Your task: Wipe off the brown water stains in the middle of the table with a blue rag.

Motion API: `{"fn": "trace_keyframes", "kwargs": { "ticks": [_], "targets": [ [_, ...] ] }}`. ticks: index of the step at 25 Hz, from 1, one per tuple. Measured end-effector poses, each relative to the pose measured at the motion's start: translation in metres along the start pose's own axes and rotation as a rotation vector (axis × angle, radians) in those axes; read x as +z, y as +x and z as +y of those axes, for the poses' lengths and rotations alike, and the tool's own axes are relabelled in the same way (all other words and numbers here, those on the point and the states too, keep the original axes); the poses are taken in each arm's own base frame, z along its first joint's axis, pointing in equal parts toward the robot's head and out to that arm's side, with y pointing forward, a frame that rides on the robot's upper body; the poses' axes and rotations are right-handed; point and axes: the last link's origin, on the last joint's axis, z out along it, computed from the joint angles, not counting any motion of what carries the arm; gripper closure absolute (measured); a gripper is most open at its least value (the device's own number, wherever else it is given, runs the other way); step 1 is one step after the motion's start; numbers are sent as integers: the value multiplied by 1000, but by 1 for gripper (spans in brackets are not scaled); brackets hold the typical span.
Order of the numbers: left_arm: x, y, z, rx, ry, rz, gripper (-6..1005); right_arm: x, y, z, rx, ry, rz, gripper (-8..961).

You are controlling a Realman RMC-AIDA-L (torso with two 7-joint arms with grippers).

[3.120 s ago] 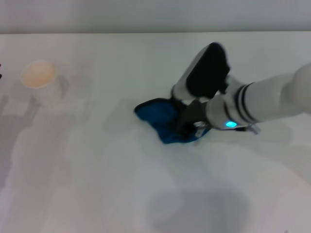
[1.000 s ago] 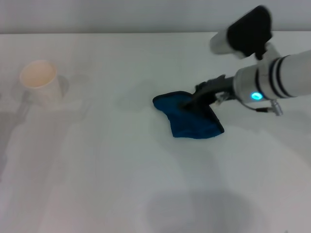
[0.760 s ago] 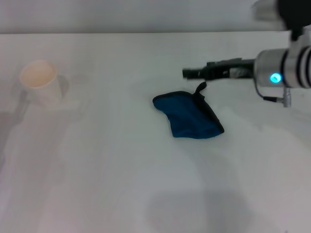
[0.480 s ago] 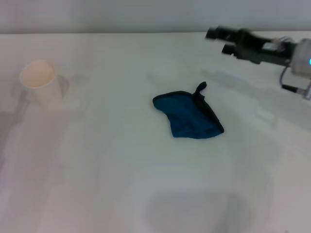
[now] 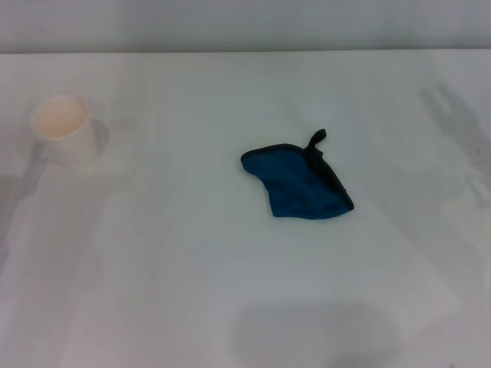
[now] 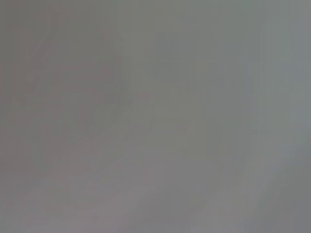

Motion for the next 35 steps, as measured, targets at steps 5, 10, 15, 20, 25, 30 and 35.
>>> {"fn": "trace_keyframes", "kwargs": {
  "ticks": [5, 10, 15, 20, 25, 30, 35],
  "targets": [
    [1, 0, 0, 0, 0, 0, 119, -11, 19, -13, -501, 95, 42, 112],
    [4, 0, 2, 0, -6, -2, 119, -16, 30, -35, -681, 271, 91, 111],
    [4, -2, 3, 23, -8, -7, 119, -18, 30, -43, -776, 371, 78, 111],
    [5, -6, 3, 32, -2, -30, 119, -22, 30, -44, -794, 390, 79, 112],
    [7, -12, 3, 39, 6, -68, 119, -25, 30, -43, -794, 388, 68, 112],
    [8, -16, 2, 41, 21, -88, 119, -25, 30, -43, -794, 385, 67, 112],
    [8, -15, 1, 38, 28, -81, 119, -24, 28, -42, -796, 384, 58, 112]
  ]
}}
